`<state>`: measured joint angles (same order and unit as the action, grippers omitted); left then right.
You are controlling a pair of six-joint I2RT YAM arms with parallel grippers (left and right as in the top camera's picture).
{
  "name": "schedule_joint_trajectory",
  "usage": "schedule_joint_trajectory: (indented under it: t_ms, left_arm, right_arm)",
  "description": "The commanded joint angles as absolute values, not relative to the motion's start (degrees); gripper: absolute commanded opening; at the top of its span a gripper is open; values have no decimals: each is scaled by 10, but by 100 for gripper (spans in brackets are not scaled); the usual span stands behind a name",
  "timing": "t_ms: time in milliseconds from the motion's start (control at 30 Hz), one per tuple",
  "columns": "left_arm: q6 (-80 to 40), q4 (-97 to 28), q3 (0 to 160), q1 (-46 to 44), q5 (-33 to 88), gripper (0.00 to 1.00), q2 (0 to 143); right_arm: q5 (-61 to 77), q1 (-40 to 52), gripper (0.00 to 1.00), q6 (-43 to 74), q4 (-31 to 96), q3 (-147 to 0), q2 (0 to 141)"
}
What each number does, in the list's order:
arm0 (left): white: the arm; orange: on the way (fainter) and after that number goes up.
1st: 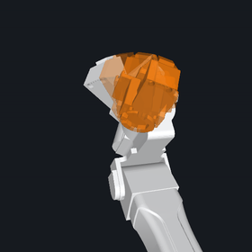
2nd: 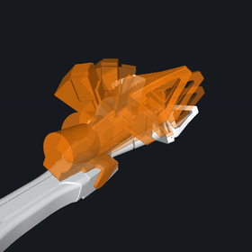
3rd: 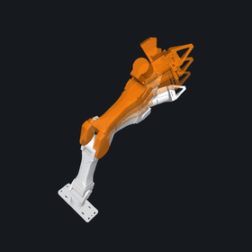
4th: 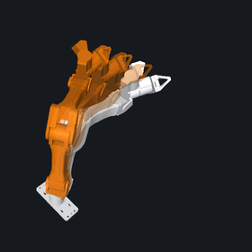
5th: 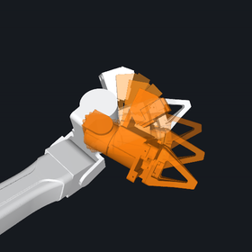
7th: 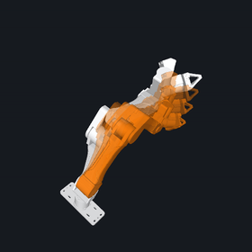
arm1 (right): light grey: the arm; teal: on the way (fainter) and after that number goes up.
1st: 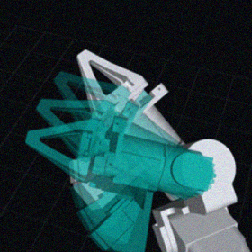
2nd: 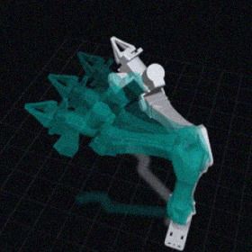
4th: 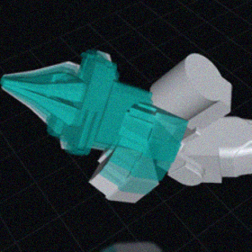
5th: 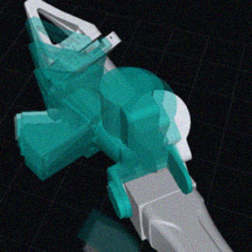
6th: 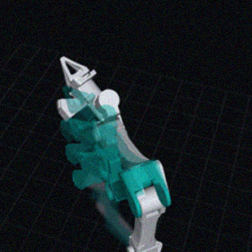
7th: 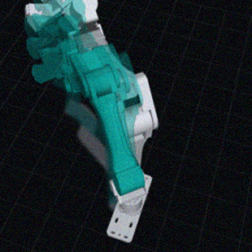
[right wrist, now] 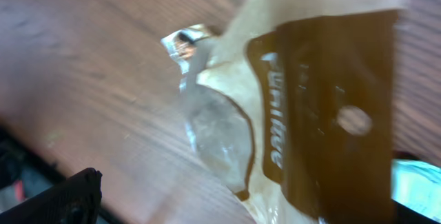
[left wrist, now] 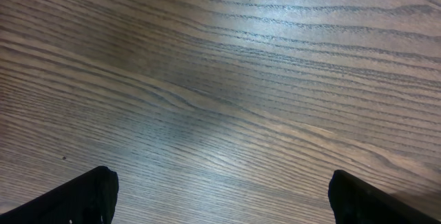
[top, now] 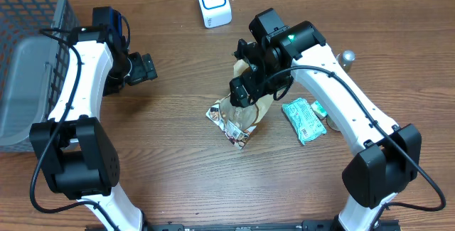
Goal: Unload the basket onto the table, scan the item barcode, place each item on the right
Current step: 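Bring the bag back down and lower it onto the table centre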
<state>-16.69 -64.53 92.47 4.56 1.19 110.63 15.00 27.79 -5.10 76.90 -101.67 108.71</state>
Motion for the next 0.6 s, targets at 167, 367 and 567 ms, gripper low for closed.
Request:
schedule_joint_trajectory:
  t_ms: [167,367,567]
  left_arm:
    - [-167,-645,935,49,6,100,1100]
    - [-167,-645,935,49,6,100,1100]
    - [-167,-645,935,49,6,100,1100]
  right_arm:
    - [75,277,100,30,749,-1016,1085]
    - [75,277,100,30,749,-1016,1085]
    - [75,277,100,30,749,-1016,1085]
